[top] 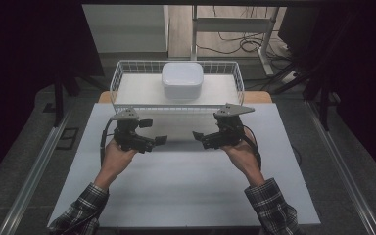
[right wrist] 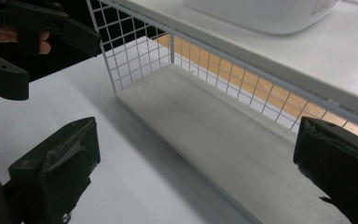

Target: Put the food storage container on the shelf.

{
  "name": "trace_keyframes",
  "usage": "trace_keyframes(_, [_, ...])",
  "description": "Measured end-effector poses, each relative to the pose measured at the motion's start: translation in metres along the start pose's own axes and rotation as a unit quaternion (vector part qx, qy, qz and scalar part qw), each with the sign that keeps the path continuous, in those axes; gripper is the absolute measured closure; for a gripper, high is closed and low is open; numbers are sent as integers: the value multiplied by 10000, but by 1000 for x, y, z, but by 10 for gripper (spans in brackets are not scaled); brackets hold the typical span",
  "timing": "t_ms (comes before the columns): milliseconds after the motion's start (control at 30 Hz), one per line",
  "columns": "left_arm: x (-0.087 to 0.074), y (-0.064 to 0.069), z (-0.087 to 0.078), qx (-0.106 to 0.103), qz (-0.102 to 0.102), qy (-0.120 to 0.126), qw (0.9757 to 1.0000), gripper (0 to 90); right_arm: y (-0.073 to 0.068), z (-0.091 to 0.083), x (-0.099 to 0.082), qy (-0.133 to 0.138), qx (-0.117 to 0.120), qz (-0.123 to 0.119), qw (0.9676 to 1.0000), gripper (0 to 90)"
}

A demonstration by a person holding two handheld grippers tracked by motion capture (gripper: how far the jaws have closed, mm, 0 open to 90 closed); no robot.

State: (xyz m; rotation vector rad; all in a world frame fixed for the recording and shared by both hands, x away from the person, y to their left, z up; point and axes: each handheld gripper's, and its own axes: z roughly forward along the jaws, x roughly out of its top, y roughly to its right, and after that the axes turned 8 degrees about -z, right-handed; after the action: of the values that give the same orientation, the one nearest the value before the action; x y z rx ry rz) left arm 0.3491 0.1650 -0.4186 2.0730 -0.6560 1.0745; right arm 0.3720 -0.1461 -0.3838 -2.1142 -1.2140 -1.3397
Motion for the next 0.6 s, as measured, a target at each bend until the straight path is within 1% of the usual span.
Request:
trace_keyframes(267, [-15,2,7,-15,9,-52,10000,46,-3,2,-13,-31,34,32,10000,0])
trace_keyframes(433, [-28,3,11,29,23,-85,10000,46,-5,6,-27,-54,90,34,9999,0])
trace_keyframes(500, [-34,2,12,46,22,-74,10000,46,-6,9,-32,-172,137,16,9998,0])
trace_keyframes(567, [-39,1,13,69,22,-49,10000,46,-6,10,-36,-220,95,-27,9997,0])
trace_keyframes(600, [-41,0,14,80,19,-112,9999,48,-7,10,-37,-229,122,-9,9997,0])
